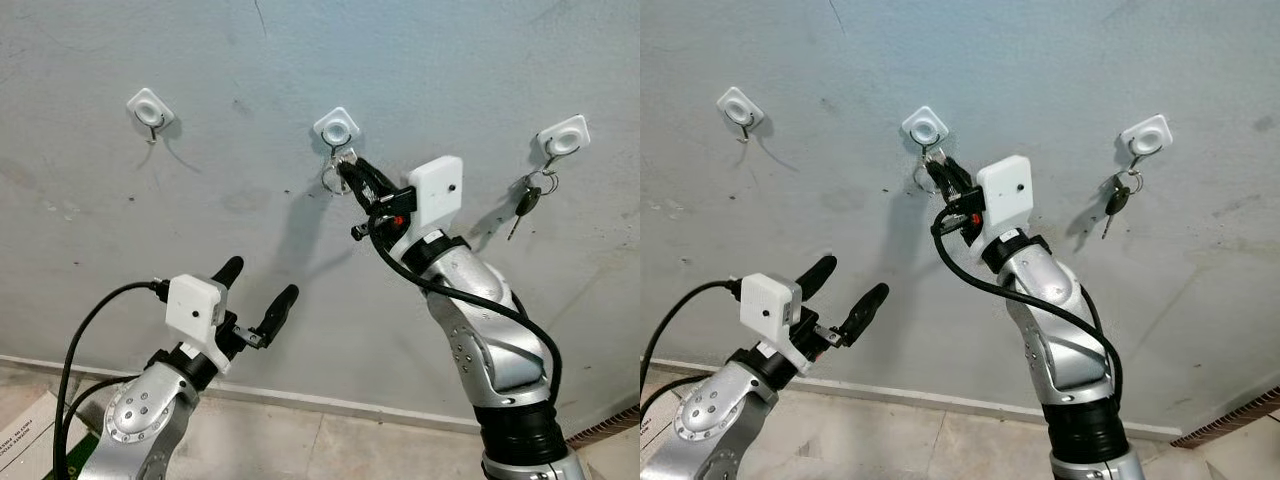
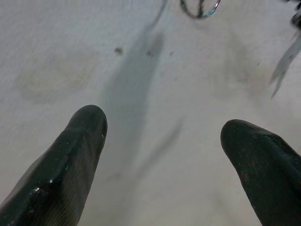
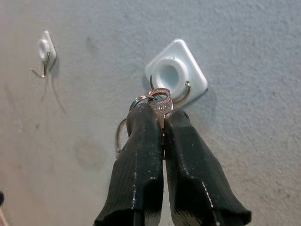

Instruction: Hang keys on a hook

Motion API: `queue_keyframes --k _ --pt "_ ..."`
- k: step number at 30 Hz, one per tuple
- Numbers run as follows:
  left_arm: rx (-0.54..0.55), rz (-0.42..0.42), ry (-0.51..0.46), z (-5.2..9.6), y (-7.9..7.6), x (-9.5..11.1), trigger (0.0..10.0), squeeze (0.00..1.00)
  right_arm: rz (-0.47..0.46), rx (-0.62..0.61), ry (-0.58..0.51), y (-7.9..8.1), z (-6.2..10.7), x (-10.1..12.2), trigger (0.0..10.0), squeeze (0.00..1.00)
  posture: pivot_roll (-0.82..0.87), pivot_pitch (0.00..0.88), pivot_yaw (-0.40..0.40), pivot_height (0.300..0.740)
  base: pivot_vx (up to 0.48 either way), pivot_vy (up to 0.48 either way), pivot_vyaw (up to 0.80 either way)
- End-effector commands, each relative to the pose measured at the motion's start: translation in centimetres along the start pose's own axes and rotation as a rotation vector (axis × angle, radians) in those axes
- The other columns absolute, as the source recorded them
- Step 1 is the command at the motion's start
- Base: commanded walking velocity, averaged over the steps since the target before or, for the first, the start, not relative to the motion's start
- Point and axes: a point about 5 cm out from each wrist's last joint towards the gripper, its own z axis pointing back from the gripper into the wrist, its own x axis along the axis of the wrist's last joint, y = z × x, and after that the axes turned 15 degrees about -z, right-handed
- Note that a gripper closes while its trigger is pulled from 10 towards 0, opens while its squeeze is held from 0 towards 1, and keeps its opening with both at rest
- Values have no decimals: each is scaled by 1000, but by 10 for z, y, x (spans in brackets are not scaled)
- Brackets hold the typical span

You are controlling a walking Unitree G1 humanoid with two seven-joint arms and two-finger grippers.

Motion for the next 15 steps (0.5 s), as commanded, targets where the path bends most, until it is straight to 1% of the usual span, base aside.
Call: queue_keyframes --k 1,8,10,13,15 --pt "-32 5 -15 -1 -3 4 10000 0 -2 41 -5 2 1 6 10000 0 86 48 6 740 0 0 0" --pt "-41 28 -26 -2 -4 6 10000 0 -16 115 11 3 3 11 10000 0 87 48 7 740 0 0 0" --pt "-47 33 -23 -1 -5 6 10000 0 -26 160 21 6 4 13 10000 0 87 48 7 740 0 0 0" --pt "-48 35 -24 1 -5 6 10000 0 -34 188 27 9 4 14 10000 0 87 48 7 740 0 0 0" --pt "-48 37 -22 6 -4 5 10000 0 -38 204 26 9 4 15 10000 0 91 48 6 740 0 0 0"
